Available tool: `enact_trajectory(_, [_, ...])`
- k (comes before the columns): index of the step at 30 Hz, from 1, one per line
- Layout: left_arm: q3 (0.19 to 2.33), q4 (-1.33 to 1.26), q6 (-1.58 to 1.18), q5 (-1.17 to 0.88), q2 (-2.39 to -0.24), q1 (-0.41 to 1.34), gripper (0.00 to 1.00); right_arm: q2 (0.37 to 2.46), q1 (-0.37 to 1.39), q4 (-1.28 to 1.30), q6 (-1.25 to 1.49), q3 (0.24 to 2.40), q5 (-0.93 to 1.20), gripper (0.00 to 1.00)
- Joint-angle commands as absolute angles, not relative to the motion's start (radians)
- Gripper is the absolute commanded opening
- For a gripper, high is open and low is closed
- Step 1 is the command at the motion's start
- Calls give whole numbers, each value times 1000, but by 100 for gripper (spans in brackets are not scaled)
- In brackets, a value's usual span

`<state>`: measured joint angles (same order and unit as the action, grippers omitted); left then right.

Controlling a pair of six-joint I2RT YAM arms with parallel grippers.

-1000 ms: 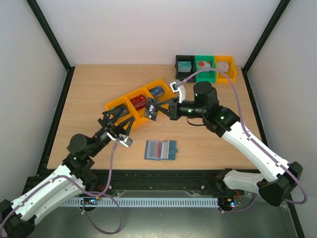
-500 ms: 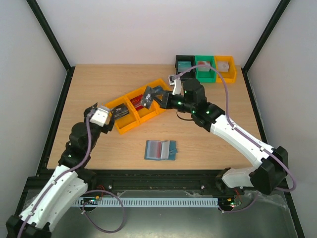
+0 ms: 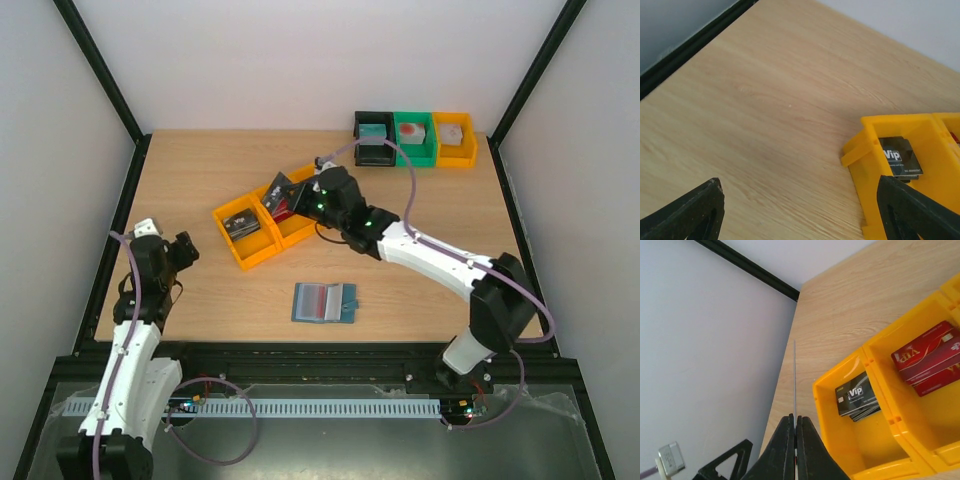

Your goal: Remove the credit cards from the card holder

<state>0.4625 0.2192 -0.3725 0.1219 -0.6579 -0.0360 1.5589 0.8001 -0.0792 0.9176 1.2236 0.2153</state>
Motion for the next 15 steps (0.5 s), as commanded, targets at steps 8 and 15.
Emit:
enact_trajectory(8, [371,206,-575,75,-585,-118,85,1737,859,-182,1158,1318,21,2])
enact_trajectory(15, [329,174,-597,117,-549,-124,85,1817,874,-146,1206,1369,-18,2])
